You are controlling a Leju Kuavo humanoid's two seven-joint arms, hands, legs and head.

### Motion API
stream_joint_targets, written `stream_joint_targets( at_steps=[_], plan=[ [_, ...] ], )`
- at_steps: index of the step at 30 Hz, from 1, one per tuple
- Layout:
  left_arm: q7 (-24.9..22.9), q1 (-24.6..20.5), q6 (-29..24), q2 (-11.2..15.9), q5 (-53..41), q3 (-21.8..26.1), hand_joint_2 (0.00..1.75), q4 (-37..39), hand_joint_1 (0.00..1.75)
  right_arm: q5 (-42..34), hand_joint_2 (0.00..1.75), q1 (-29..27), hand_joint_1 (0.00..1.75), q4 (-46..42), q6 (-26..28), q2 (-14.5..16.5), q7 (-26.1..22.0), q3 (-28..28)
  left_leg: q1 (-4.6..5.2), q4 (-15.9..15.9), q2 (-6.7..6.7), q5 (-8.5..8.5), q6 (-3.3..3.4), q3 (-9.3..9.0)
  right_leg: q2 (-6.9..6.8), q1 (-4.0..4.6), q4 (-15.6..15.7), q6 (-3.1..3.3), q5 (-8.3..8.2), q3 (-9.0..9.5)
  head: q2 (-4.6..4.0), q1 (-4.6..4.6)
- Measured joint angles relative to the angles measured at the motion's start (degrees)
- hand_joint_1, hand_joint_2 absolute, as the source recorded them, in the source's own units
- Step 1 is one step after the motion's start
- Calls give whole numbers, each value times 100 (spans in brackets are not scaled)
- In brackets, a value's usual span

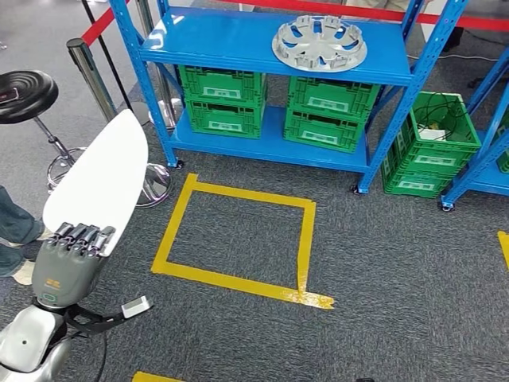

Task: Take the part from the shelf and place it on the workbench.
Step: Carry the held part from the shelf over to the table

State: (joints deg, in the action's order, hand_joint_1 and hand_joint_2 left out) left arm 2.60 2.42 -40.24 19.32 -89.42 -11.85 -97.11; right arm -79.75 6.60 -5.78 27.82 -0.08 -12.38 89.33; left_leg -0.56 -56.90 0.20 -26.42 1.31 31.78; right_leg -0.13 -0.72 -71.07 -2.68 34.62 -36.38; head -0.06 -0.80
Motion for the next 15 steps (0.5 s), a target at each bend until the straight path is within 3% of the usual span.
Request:
stream_joint_targets(
  at_steps=[2,4,8,10,12,13,14,15],
  plan=[
    [0,-1,0,-3,1,-7,175,-1,175,-2,0,4,0,0,0,-3,2,0,-10,-39,-2,6,-36,16,5,-25,701,-21,-357,357,0,-2],
    [3,-10,0,-1,9,-10,175,-4,175,-5,0,17,0,-2,0,-2,-1,0,4,-106,-10,15,-105,71,28,-31,1215,4,-484,606,-1,0],
    [20,-19,0,4,18,-28,175,-11,175,-30,0,3,0,-4,-3,3,-1,2,2,-176,-20,28,-241,176,39,-18,1273,168,-532,572,-1,1],
    [27,-26,0,7,17,-47,175,-11,175,-44,0,4,0,-4,-4,5,3,2,-8,-555,-20,-258,-288,328,24,-29,1286,251,-585,534,-1,14],
    [33,-31,0,7,13,-63,175,-11,175,-48,0,5,0,-4,-3,3,7,1,-9,-1298,-20,-676,-315,600,11,-13,1283,296,-626,482,-1,23],
    [35,-30,0,7,10,-70,175,-11,175,-49,0,2,0,-4,-3,2,9,1,-9,-1602,-20,-800,-316,704,7,-1,1281,306,-643,455,-1,22],
    [36,-28,1,7,8,-75,175,-11,175,-50,0,-2,0,-4,-3,2,11,0,-7,-1739,-20,-825,-308,729,5,12,1280,311,-663,430,-1,22],
    [37,-28,1,7,7,-79,175,-11,175,-49,0,-5,0,-4,-4,2,11,0,-4,-1665,-20,-749,-289,655,4,23,1279,310,-682,410,-1,22]
  ],
)
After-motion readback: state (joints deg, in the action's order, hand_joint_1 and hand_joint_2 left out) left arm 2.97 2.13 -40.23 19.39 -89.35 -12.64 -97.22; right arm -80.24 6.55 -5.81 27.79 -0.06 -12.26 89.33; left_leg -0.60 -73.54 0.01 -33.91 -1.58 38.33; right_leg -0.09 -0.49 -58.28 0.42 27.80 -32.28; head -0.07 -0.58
